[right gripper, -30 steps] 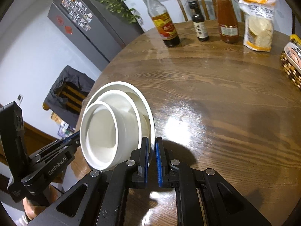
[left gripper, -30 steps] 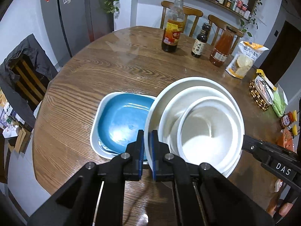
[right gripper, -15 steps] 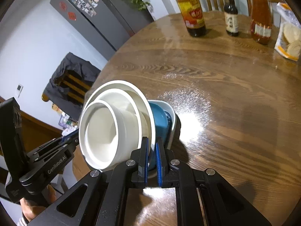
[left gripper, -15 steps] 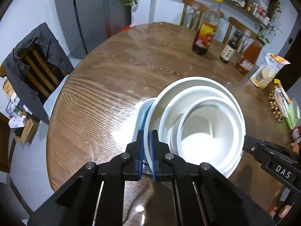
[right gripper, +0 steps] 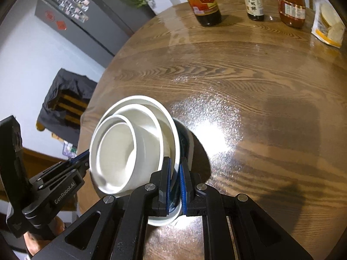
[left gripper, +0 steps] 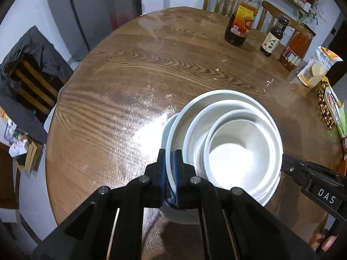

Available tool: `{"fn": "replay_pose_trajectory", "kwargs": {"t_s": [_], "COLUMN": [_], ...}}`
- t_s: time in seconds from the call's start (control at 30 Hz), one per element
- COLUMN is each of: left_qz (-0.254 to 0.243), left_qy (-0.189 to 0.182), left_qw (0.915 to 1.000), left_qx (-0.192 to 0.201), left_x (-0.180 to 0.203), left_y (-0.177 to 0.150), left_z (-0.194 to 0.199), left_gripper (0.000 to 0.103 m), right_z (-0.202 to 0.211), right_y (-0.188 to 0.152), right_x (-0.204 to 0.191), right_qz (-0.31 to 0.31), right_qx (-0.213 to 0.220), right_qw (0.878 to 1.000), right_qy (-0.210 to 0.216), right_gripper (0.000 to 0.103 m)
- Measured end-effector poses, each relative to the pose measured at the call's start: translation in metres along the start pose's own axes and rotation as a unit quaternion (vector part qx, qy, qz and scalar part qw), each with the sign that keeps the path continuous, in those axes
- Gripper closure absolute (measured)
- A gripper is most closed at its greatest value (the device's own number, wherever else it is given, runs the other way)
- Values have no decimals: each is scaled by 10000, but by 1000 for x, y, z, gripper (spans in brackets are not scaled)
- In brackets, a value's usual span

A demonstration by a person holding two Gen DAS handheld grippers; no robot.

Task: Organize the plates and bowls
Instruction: 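Lower the bowl stack onto the teal dish with both tools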

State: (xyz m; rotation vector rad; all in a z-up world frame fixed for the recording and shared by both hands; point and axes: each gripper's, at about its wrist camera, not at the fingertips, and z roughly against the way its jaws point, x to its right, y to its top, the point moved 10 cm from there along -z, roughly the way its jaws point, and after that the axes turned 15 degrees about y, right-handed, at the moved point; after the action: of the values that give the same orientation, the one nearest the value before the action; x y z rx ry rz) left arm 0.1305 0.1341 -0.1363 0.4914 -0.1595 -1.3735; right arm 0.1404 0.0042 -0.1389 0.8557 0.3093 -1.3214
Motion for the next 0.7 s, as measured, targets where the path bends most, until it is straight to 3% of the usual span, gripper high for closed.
{"fn": "replay_pose_trajectory", "kwargs": {"t_s": [0.7], "left_qz": [-413], "left_qy": [-281], "left_qw": [9985], "left_qx": [239], "left_x": [24], "left_y": [43], "left_z": [-17], "left_gripper": [99], "right_z": [5], "right_y": [41], "right_x": [18], "right_qz": [-96], "right_qx": [520], "right_qw": [9977], "right_qy": [-426], "right_gripper": [91]}}
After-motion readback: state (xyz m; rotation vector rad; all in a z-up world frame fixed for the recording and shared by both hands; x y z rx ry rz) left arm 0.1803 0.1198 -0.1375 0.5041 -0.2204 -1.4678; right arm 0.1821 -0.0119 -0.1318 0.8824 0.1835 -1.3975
